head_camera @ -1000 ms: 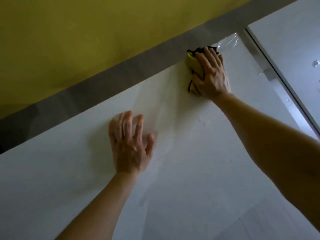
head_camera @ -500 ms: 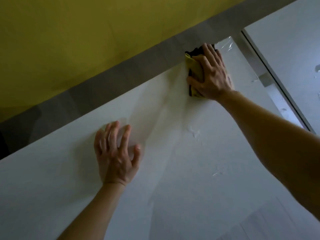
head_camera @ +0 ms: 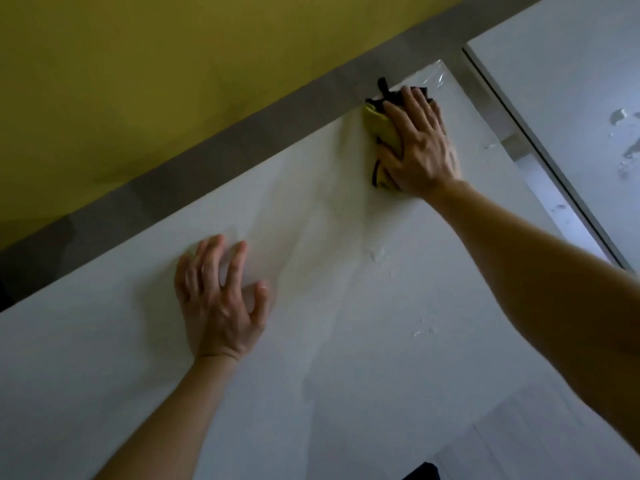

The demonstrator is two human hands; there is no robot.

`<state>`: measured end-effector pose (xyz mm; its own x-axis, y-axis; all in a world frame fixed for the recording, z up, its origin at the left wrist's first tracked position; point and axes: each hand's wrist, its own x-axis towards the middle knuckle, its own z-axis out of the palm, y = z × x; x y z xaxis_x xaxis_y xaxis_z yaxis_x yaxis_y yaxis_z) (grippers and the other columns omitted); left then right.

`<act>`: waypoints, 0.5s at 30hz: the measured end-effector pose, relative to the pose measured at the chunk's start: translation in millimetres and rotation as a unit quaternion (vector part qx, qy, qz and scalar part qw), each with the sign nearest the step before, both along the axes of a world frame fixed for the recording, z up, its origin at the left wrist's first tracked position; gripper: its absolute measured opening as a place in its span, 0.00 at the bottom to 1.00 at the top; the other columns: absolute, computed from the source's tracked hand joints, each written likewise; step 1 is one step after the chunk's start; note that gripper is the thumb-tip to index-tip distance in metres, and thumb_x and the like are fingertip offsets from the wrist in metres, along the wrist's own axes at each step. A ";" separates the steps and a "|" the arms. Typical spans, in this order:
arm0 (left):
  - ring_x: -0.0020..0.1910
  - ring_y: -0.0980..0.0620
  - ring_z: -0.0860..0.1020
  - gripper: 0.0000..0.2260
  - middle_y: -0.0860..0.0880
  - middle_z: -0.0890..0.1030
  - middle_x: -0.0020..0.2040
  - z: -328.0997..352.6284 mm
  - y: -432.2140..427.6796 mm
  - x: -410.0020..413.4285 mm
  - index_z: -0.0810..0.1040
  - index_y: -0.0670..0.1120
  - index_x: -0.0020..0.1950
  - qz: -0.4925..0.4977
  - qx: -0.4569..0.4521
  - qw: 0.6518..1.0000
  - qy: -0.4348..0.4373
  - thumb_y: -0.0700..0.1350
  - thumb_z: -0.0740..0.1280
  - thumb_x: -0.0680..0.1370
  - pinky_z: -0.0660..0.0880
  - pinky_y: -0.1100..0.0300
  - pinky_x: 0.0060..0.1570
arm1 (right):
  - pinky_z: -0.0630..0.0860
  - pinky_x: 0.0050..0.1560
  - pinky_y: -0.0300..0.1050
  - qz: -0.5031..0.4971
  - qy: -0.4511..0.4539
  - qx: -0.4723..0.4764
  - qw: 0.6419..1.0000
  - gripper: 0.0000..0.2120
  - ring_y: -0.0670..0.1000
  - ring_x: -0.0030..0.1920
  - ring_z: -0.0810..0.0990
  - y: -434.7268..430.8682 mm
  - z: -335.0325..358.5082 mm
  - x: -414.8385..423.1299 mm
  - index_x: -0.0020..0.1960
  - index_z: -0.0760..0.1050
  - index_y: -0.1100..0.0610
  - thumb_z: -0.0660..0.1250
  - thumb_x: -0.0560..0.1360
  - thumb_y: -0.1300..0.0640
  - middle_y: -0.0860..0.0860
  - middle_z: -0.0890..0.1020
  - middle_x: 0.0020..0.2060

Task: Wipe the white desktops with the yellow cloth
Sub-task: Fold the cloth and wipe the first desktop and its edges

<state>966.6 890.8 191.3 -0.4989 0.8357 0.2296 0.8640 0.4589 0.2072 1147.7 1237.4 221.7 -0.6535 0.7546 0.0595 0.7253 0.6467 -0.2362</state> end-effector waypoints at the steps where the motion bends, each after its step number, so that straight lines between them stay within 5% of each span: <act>1: 0.80 0.36 0.69 0.27 0.40 0.72 0.80 -0.2 0.1 0.6 0.77 0.46 0.78 0.002 -0.003 1.000 -0.002 0.57 0.65 0.81 0.62 0.34 0.78 | 0.49 0.86 0.65 -0.030 0.002 -0.011 0.999 0.33 0.61 0.87 0.54 -3.8 -1.7 -3.9 0.86 0.63 0.49 0.60 0.83 0.40 0.58 0.60 0.86; 4: 0.80 0.35 0.68 0.27 0.40 0.72 0.80 1.8 -0.9 -0.2 0.77 0.46 0.78 -0.002 0.000 1.000 -0.004 0.56 0.66 0.81 0.62 0.34 0.78 | 0.56 0.83 0.71 0.053 0.076 0.035 0.995 0.30 0.65 0.84 0.63 -79.8 -7.5 -38.2 0.82 0.72 0.52 0.66 0.80 0.48 0.60 0.70 0.81; 9: 0.80 0.35 0.69 0.26 0.40 0.71 0.80 0.4 -3.6 -1.1 0.77 0.45 0.78 -0.005 0.003 1.000 -0.001 0.54 0.66 0.82 0.63 0.34 0.78 | 0.49 0.87 0.62 0.297 0.015 -0.051 0.953 0.32 0.58 0.87 0.54 -160.0 -4.9 -45.2 0.84 0.68 0.49 0.64 0.81 0.45 0.55 0.61 0.86; 11: 0.80 0.35 0.69 0.26 0.40 0.71 0.80 0.6 -2.6 -0.9 0.76 0.47 0.79 -0.005 0.002 1.000 -0.003 0.55 0.65 0.82 0.62 0.34 0.78 | 0.50 0.87 0.63 0.235 0.033 -0.032 0.971 0.33 0.60 0.87 0.56 -108.9 -5.9 -17.6 0.83 0.70 0.50 0.67 0.79 0.48 0.56 0.63 0.85; 15: 0.80 0.35 0.69 0.26 0.40 0.72 0.80 -0.4 -2.1 -0.7 0.76 0.47 0.79 -0.004 0.009 1.000 -0.004 0.55 0.64 0.82 0.62 0.35 0.79 | 0.49 0.87 0.63 -0.050 0.009 -0.008 0.999 0.30 0.59 0.87 0.54 -15.8 3.2 39.3 0.84 0.67 0.52 0.61 0.84 0.42 0.57 0.58 0.87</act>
